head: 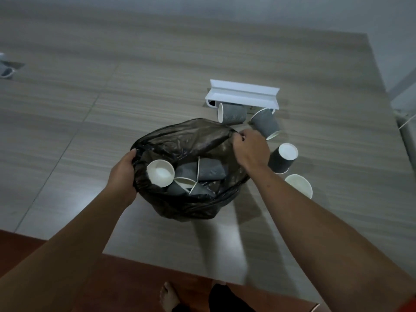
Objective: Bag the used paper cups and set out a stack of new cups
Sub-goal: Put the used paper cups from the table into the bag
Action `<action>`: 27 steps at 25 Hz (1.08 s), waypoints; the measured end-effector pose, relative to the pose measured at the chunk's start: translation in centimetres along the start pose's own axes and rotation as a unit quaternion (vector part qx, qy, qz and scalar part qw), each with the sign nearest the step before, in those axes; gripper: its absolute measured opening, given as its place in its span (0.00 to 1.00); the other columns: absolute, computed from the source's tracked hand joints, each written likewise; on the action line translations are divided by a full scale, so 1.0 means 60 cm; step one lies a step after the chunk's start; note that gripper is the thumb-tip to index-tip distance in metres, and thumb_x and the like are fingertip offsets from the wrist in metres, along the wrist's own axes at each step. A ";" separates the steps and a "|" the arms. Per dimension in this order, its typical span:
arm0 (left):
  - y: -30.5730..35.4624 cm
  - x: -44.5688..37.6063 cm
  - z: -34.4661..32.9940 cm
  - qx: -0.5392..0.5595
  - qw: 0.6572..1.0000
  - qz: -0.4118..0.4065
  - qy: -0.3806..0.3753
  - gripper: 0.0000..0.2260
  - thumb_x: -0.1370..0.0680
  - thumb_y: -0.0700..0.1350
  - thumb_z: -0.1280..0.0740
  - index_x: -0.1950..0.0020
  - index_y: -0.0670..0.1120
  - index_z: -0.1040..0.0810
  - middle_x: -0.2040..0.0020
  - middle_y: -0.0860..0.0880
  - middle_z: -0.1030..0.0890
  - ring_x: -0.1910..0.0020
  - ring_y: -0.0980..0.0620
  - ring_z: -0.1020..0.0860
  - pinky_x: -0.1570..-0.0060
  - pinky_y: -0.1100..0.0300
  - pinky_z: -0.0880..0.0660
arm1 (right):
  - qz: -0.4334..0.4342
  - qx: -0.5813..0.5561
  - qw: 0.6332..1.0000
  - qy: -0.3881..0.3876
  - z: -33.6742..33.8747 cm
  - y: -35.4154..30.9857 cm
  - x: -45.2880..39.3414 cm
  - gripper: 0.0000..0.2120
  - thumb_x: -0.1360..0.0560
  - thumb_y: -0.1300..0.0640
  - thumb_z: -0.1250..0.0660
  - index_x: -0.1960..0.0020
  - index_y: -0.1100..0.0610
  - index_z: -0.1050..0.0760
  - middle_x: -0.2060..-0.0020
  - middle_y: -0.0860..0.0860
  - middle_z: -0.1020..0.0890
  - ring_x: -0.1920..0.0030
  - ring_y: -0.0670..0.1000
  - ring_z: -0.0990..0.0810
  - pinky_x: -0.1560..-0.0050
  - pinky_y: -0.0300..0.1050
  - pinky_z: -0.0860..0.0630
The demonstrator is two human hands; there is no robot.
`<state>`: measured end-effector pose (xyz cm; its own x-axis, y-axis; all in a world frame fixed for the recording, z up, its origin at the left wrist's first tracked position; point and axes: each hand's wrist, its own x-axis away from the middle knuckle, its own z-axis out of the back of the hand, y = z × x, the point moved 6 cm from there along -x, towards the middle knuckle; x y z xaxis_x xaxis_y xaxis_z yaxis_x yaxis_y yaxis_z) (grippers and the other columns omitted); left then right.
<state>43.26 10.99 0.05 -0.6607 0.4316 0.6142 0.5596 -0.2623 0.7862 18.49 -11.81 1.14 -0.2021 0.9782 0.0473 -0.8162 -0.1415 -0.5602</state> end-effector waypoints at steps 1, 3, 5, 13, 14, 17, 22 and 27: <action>-0.003 -0.007 0.003 0.003 1.000 0.000 0.005 0.13 0.20 0.51 0.35 0.42 0.45 0.19 0.48 0.46 0.14 0.48 0.46 0.16 0.53 0.54 0.21 | 0.035 0.003 0.999 0.023 0.000 -0.008 -0.018 0.21 0.24 0.48 0.46 0.44 0.55 0.20 0.43 0.59 0.21 0.43 0.62 0.24 0.43 0.54 0.26; -0.009 -0.017 0.004 0.003 1.000 0.005 0.008 0.15 0.20 0.51 0.35 0.38 0.44 0.19 0.46 0.46 0.14 0.45 0.45 0.17 0.51 0.53 0.21 | 0.093 0.050 0.994 -0.021 -0.023 -0.024 -0.060 0.21 0.22 0.50 0.47 0.38 0.54 0.22 0.38 0.60 0.26 0.37 0.62 0.29 0.37 0.57 0.29; -0.013 -0.022 0.001 0.000 1.000 0.016 0.009 0.16 0.20 0.52 0.35 0.38 0.44 0.19 0.46 0.46 0.14 0.46 0.44 0.16 0.51 0.52 0.21 | 0.130 0.143 0.973 -0.123 -0.069 -0.037 -0.096 0.21 0.21 0.50 0.47 0.32 0.52 0.27 0.30 0.61 0.35 0.28 0.64 0.39 0.31 0.61 0.35; -0.002 -0.031 -0.003 0.004 0.999 0.028 0.017 0.15 0.20 0.52 0.35 0.39 0.44 0.19 0.47 0.45 0.14 0.48 0.44 0.16 0.50 0.51 0.22 | 0.020 0.192 0.956 -0.222 -0.169 -0.046 -0.175 0.33 0.20 0.52 0.45 0.20 0.49 0.56 0.22 0.60 0.65 0.22 0.66 0.60 0.30 0.72 0.44; 0.001 -0.031 -0.004 0.008 0.999 0.028 0.016 0.15 0.20 0.52 0.35 0.39 0.44 0.19 0.46 0.45 0.14 0.47 0.44 0.17 0.50 0.52 0.22 | 0.010 0.177 0.962 -0.207 -0.168 -0.044 -0.174 0.34 0.21 0.52 0.44 0.19 0.52 0.56 0.21 0.59 0.64 0.22 0.66 0.59 0.30 0.69 0.42; 0.005 -0.033 0.000 0.006 0.999 0.034 0.016 0.16 0.20 0.52 0.34 0.38 0.45 0.19 0.46 0.46 0.14 0.47 0.45 0.16 0.52 0.52 0.21 | 0.022 0.110 0.981 -0.159 -0.144 -0.059 -0.146 0.34 0.20 0.49 0.44 0.22 0.67 0.49 0.21 0.59 0.55 0.23 0.66 0.47 0.32 0.60 0.35; 0.017 -0.023 -0.004 -0.028 0.999 0.037 -0.012 0.15 0.20 0.52 0.35 0.40 0.44 0.18 0.47 0.45 0.14 0.47 0.44 0.17 0.51 0.52 0.22 | 0.147 -0.155 0.977 0.021 -0.005 -0.094 -0.032 0.19 0.21 0.56 0.42 0.35 0.63 0.24 0.39 0.57 0.23 0.43 0.51 0.23 0.44 0.45 0.28; 0.033 -0.003 -0.016 -0.044 0.997 0.038 -0.046 0.15 0.18 0.52 0.38 0.42 0.43 0.18 0.47 0.44 0.14 0.48 0.45 0.16 0.50 0.52 0.21 | -0.056 -0.404 0.901 -0.151 -0.063 -0.074 0.094 0.15 0.25 0.66 0.40 0.50 0.54 0.16 0.49 0.56 0.17 0.69 0.51 0.18 0.70 0.43 0.21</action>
<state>44.01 9.56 1.54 -0.5665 0.4840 0.6669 0.5577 -0.3706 0.7427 23.03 -5.10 0.78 -0.3814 0.8759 0.2954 -0.2054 0.2312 -0.9510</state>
